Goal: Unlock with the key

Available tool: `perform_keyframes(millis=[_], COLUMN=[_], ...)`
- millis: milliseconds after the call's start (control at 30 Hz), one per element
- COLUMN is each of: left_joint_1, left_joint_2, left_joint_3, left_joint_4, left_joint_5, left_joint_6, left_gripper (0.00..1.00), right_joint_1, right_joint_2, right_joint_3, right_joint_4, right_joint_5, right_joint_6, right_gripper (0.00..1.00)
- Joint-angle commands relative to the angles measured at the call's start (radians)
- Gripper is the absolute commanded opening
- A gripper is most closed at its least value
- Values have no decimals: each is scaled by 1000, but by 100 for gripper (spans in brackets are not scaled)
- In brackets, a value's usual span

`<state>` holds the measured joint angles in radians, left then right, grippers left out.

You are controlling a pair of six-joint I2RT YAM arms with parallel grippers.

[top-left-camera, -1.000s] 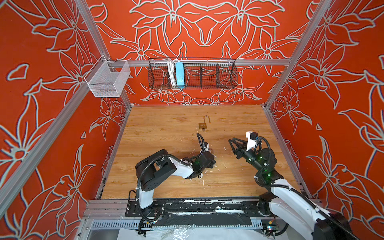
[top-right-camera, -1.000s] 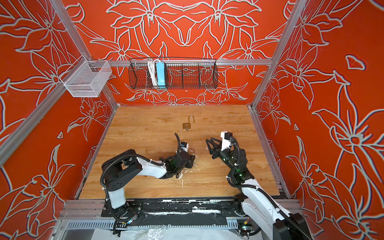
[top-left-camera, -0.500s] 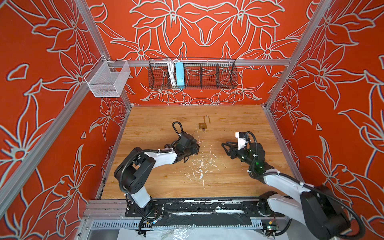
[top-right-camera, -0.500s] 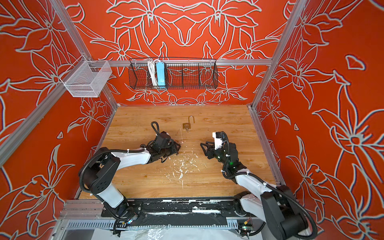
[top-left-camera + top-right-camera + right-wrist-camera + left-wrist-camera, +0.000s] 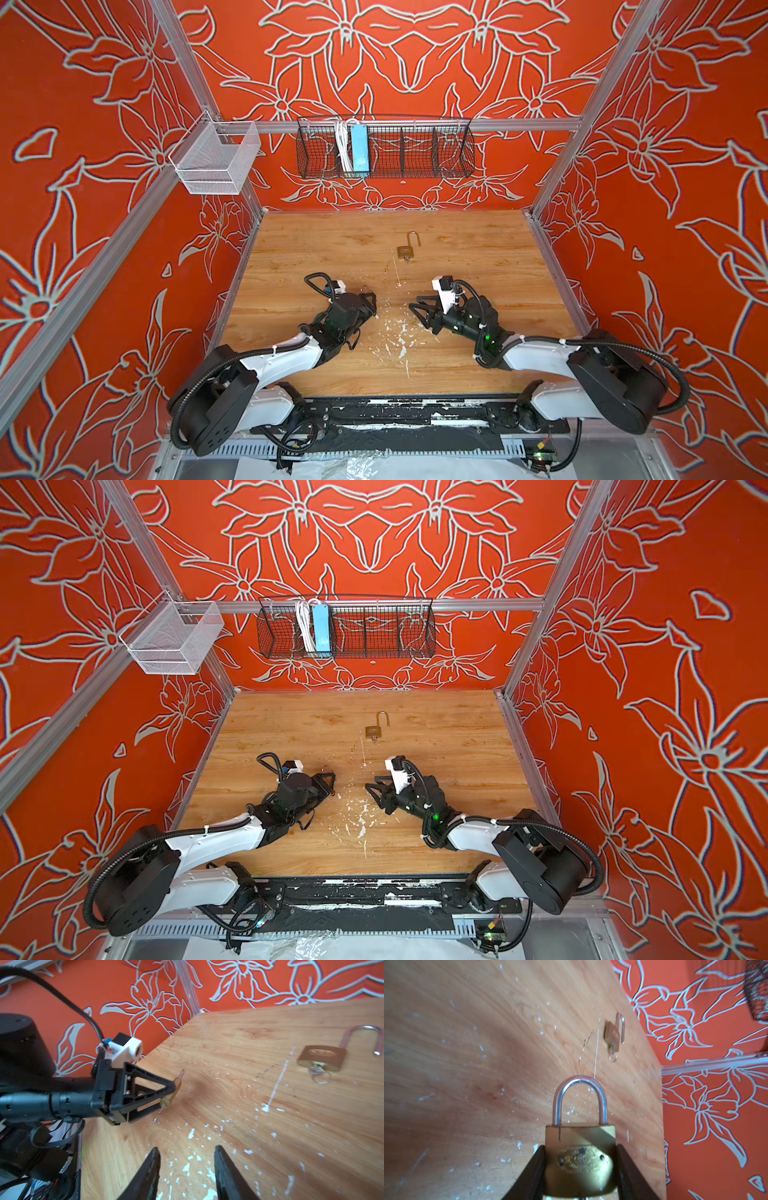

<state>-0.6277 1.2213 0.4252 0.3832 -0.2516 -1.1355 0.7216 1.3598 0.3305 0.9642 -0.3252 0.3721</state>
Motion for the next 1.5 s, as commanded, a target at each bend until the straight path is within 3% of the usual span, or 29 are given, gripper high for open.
perform_keyframes(millis=[0,200,333,433,567,733,933,1067,1167,1300,1467], left_joint_1=[-17,-54,-53,-53,-53,-53,-53,-53,-53,-53,-53], left_joint_2=[-52,-81,-186,-291,-440,-493,-493,-479,-476,-473,-474], left_joint_3=[19,-93,-45,-99,-110,-115,-123,-124,-121,-124,-122], left_joint_4=[130,365,170,203,83,58,66,77,82,82,82], left_joint_5=[-101,-198,-213,-207,-256,-258,-274,-260,-252,-255,-258], left_joint_6=[37,-68,-71,-90,-148,-173,-167,-168,-165,-165,-162], left_gripper=[0,0,0,0,0,0,0,0,0,0,0], right_joint_1=[56,165,229,287,357,481,481,468,451,381,372], right_joint_2=[8,-83,-123,-95,12,171,295,324,352,383,429], right_joint_3=[-8,37,32,31,98,203,221,286,297,312,327], right_joint_4=[91,-50,-40,22,63,200,425,345,383,382,408], right_joint_5=[102,308,429,489,540,671,673,659,634,511,442], right_joint_6=[-36,-89,-65,-69,-71,-183,-226,-223,-201,-75,-31], right_gripper=[45,45,45,45,45,46,47,45,41,32,31])
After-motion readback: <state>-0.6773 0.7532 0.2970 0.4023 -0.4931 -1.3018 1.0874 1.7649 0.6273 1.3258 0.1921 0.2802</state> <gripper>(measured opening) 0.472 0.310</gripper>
